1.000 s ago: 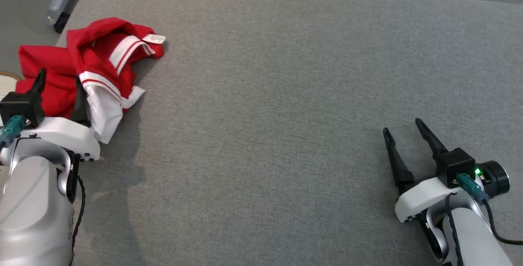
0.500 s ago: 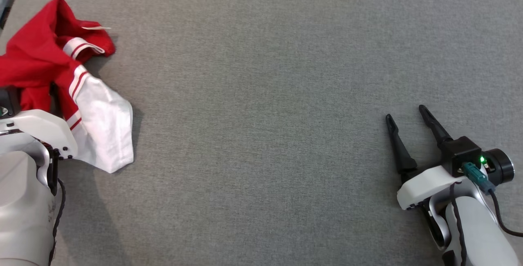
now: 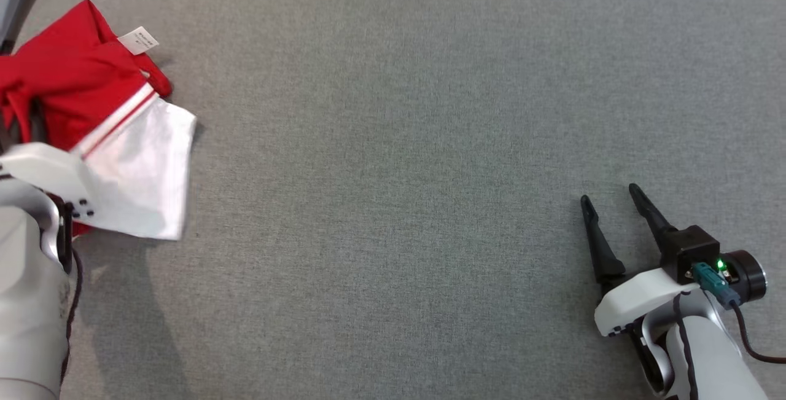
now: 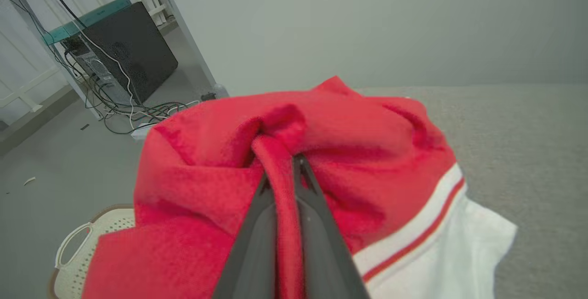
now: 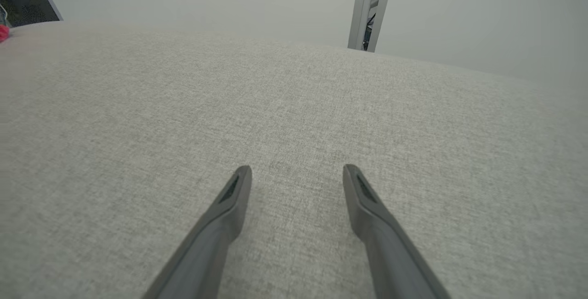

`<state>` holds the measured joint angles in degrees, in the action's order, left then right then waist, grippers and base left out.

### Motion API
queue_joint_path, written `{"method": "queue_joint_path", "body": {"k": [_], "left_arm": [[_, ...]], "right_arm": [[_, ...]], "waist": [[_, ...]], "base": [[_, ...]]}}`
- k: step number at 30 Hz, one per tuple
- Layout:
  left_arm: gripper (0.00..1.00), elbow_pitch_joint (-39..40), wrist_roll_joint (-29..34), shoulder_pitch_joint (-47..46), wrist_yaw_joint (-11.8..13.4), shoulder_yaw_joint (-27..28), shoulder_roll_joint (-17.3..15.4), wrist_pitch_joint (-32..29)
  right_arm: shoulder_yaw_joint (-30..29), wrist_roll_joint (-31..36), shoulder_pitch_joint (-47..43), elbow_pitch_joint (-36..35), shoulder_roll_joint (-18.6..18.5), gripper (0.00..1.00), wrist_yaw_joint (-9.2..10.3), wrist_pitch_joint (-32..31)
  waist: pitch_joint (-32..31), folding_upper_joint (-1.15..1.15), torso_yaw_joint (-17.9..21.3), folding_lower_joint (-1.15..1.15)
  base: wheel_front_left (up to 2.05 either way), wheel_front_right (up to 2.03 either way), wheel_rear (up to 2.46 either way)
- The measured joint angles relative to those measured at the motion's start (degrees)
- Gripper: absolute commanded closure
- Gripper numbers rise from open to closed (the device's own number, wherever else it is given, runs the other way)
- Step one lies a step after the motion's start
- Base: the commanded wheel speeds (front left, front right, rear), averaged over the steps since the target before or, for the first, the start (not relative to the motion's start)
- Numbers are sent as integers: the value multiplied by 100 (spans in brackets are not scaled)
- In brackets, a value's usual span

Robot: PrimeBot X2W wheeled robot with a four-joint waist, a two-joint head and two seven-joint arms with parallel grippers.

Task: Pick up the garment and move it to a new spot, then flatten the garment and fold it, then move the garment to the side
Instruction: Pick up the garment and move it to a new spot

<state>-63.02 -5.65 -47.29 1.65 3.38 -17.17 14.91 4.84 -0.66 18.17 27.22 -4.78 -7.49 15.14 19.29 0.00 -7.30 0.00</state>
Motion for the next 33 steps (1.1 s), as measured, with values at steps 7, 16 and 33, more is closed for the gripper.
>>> {"method": "queue_joint_path", "body": {"k": [7,16,33], "left_arm": [[100,1177,62,20,-218,-197,145,8],[100,2000,48,138,-567,-799,1184,18],[100,2806,-1613,1255,-152,-3945,1455,18]], "right_arm": [[-42,-172,-198,63,121,0,0,0],[121,-358,-416,90,188,0,0,0],[366,-682,-583,167,202,0,0,0]], "waist": [[-478,0,46,0],[-860,0,446,0],[-1036,0,1622,0]], "base": [[0,0,0],[0,0,0],[0,0,0]]}}
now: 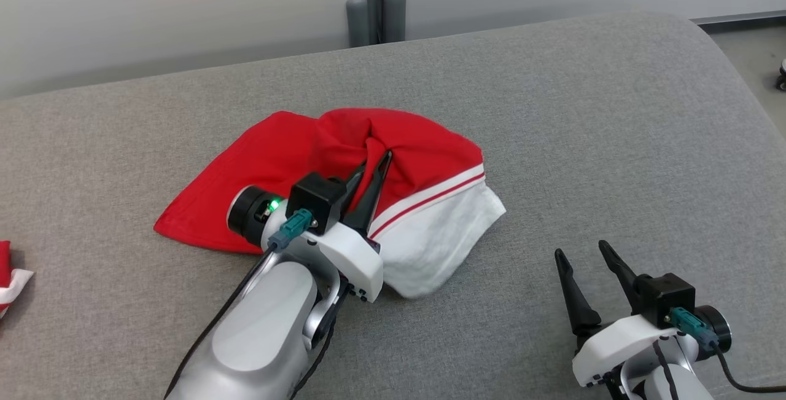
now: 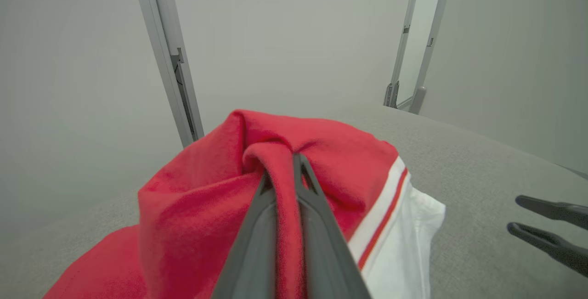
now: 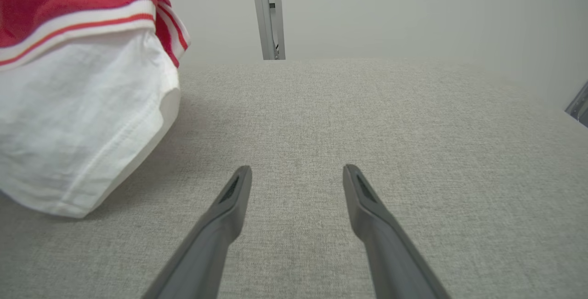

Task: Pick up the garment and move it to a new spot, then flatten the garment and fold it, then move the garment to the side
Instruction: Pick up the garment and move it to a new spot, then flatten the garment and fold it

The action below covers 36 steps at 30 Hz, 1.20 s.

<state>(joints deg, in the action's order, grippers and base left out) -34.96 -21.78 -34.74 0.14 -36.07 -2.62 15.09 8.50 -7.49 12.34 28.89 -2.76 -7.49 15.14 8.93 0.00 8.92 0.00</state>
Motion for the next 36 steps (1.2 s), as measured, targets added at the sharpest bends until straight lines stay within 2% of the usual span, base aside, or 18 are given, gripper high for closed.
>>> {"method": "queue_joint_path", "body": {"k": [1,2,3,9,17,21,27,36], "left_arm": [[65,-43,-34,49,73,-58,-4,-1],[15,-80,-45,87,130,-107,-7,-1],[0,-120,-47,120,168,-125,-7,0],[0,-204,97,426,405,201,-32,0],[0,378,498,1491,662,1291,-516,0],[0,770,645,2073,758,1954,-587,0],[0,1377,987,3153,799,2956,-488,1],[0,1589,1341,3890,635,3641,-209,1]], "right_arm": [[-2,-8,1,-4,1,0,-1,-1],[-18,-12,1,-12,-1,0,0,0],[-25,-21,1,-20,0,0,0,-1],[-88,-64,-6,-67,3,0,0,-1],[-198,-94,-86,-224,3,0,0,-1],[-198,-107,-156,-246,4,0,0,0],[-84,-122,-321,-231,3,0,0,0],[-65,-116,-475,-208,4,0,-1,0]], "waist": [[5,0,29,0],[15,0,47,0],[25,0,55,0],[-15,0,-11,0],[-173,0,-267,0],[-283,0,-385,0],[-532,0,-541,0],[-715,0,-636,0]], "base": [[0,0,0],[0,0,0],[0,0,0],[0,0,0],[0,0,0],[0,0,0],[0,0,0],[0,0,0]]}}
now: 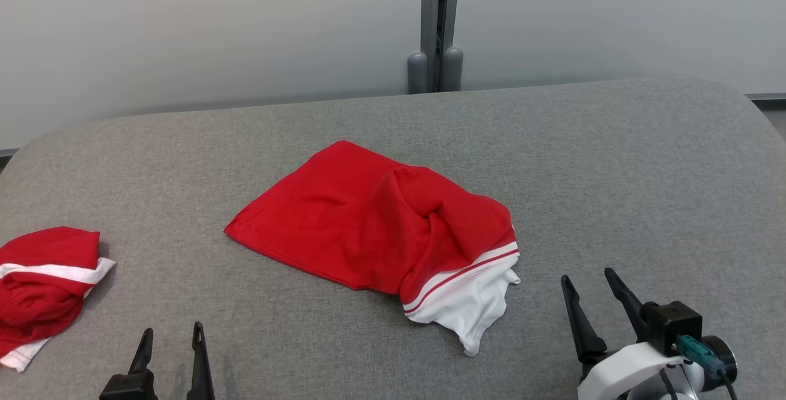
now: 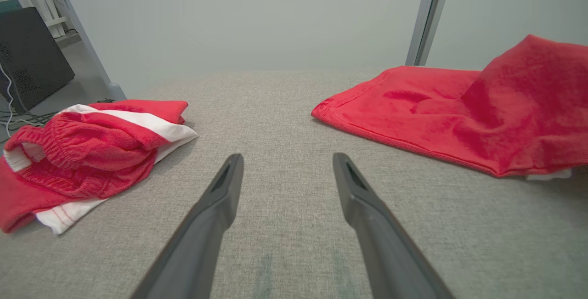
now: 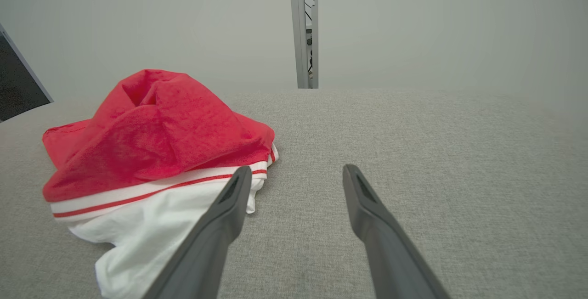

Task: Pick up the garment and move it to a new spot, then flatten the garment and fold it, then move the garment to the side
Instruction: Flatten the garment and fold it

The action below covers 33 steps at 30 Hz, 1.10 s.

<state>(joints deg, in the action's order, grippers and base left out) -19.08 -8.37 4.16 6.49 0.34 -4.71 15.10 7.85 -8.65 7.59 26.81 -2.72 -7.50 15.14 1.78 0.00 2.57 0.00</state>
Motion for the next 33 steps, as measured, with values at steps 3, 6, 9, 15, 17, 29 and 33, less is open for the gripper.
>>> {"method": "queue_joint_path", "body": {"k": [3,6,9,15,17,29,33], "left_arm": [[0,-13,92,26,-74,94,49,0],[0,-21,146,20,-144,155,104,0],[0,-24,186,-29,-199,185,146,0],[0,-141,280,-174,-290,145,177,0],[0,-165,282,-218,-298,125,179,0],[0,-304,276,-350,-353,-33,191,0],[0,-312,268,-359,-358,-47,189,0]], "right_arm": [[20,-2,-9,8,1,0,0,0],[48,-2,-11,21,0,0,1,-1],[115,-1,-5,38,-2,0,1,0],[818,-58,7,129,-3,0,1,0],[1118,-109,5,169,0,0,1,0],[1972,111,313,942,11,1,0,-1],[1706,213,431,1110,3,100,1,0]], "waist": [[-5,0,-5,0],[22,0,-9,0],[88,0,-23,0],[231,0,-111,0],[280,0,-161,0],[515,0,-518,0],[579,0,-586,0]], "base": [[0,0,0],[0,0,0],[0,0,0],[0,0,0],[0,0,0],[0,0,0],[0,0,0]]}}
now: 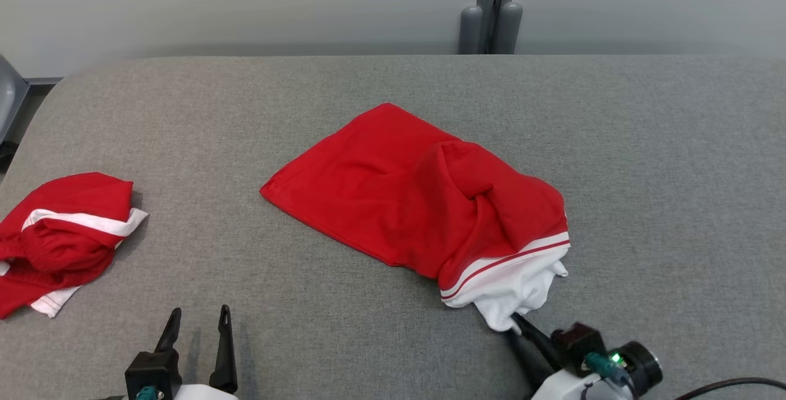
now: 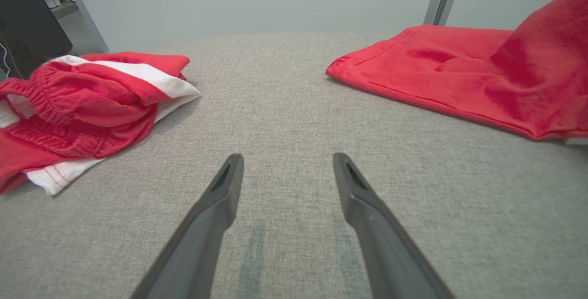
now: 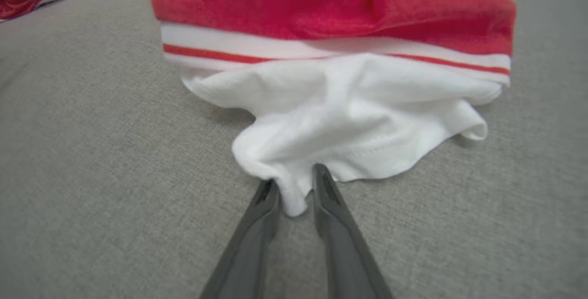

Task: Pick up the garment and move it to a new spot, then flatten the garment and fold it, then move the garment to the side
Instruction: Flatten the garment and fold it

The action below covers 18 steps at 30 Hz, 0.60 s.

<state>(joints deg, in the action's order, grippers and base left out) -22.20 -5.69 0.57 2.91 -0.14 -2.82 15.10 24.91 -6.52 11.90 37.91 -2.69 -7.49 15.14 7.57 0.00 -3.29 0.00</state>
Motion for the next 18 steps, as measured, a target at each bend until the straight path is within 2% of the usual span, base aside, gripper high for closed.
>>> {"method": "queue_joint_path", "body": {"k": [6,11,18], "left_arm": [[0,-12,-54,-13,1,8,0,0],[0,-47,-148,-14,-9,-73,1,0],[0,-62,-191,-119,-58,-218,4,1]], "right_arm": [[-482,118,56,-443,1,100,0,-1],[-911,136,95,-1319,-57,100,0,-1],[-993,102,909,-2346,-401,100,0,-1]], "waist": [[-16,0,26,0],[-93,0,150,0],[-264,0,349,0]], "base": [[0,0,0],[0,0,0],[0,0,0]]}}
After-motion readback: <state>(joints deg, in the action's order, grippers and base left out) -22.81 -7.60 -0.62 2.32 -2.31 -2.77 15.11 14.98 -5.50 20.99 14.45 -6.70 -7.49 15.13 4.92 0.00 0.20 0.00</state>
